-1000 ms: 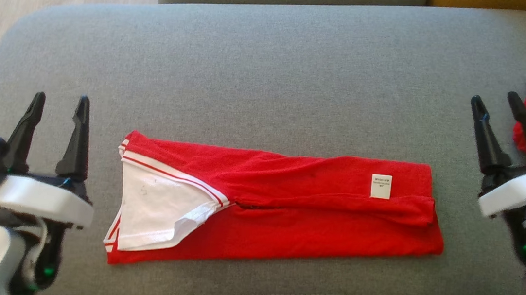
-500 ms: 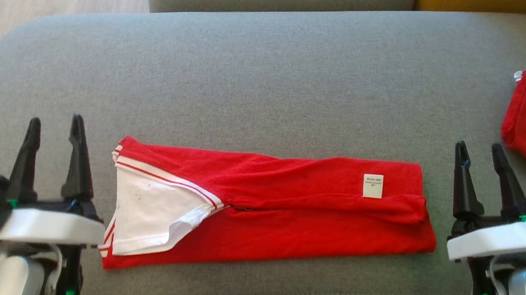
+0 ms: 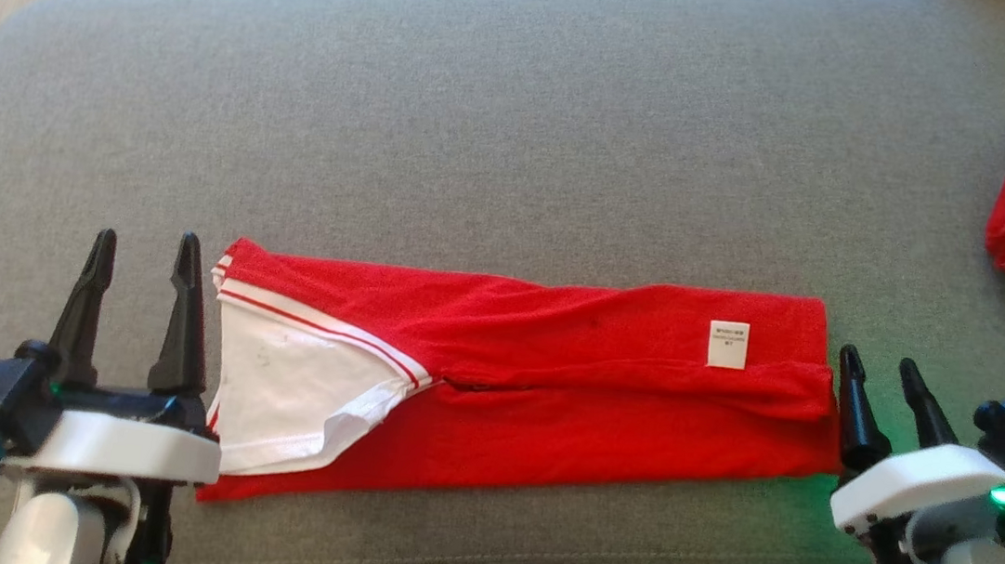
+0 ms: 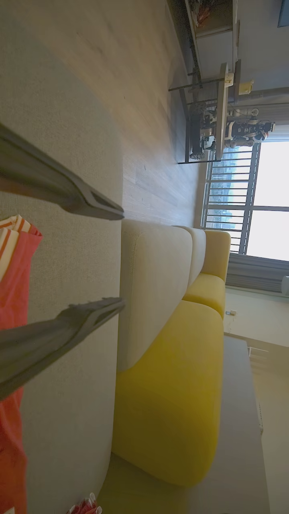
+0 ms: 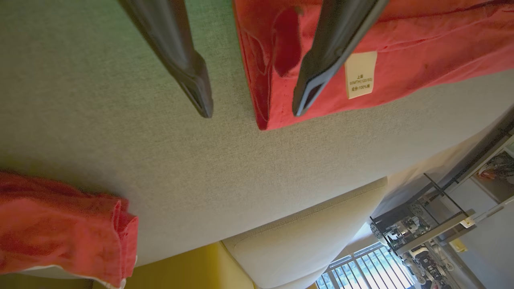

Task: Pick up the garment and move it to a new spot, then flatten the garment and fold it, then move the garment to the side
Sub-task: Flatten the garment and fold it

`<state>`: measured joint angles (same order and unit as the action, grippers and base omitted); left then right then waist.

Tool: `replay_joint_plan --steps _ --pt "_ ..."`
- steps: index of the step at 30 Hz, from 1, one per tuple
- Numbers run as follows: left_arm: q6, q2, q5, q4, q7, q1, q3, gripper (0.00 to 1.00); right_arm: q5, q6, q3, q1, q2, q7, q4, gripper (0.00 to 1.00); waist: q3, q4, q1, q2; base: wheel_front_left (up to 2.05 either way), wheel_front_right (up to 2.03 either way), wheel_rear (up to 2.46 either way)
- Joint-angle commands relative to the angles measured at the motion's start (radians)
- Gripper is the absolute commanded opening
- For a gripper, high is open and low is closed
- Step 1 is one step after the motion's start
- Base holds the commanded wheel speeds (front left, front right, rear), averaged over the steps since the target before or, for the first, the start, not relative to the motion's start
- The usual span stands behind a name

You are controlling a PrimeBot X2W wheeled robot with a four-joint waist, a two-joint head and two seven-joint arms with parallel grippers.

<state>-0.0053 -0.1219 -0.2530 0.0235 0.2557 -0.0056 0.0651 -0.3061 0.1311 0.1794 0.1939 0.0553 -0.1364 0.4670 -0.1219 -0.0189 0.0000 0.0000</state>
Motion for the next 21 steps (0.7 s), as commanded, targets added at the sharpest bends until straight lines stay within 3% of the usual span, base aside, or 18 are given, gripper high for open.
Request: replay_joint_plan --steps 1,17,18,19,21 --pt "-0.013 -0.001 0.015 0.026 0.006 -0.052 -0.049 1.0 0.003 0.0 -0.021 0.065 -0.004 0.002 0.002 1.0 -0.009 0.003 0.0 0.0 0.0 0.0 0.0" --pt "-0.082 0.025 0.057 0.005 0.006 -0.091 -0.146 1.0 -0.031 0.0 -0.074 0.183 -0.005 0.006 0.367 1.0 -0.033 0.031 0.0 0.0 0.0 0.0 0.0" --pt "-0.085 0.025 0.059 0.004 0.006 -0.091 -0.151 1.0 -0.035 0.0 -0.081 0.189 -0.005 0.005 0.379 0.74 -0.032 0.031 0.0 0.0 0.0 0.0 0.0" --pt "-0.087 0.027 0.06 0.003 0.006 -0.091 -0.156 1.0 -0.038 0.0 -0.085 0.194 -0.005 0.001 0.39 0.0 -0.031 0.031 0.0 0.0 0.0 0.0 0.0" --pt "-0.09 0.03 0.063 0.001 0.006 -0.089 -0.165 1.0 -0.039 0.0 -0.091 0.203 -0.005 -0.008 0.407 0.0 -0.029 0.03 0.0 0.0 0.0 0.0 0.0"
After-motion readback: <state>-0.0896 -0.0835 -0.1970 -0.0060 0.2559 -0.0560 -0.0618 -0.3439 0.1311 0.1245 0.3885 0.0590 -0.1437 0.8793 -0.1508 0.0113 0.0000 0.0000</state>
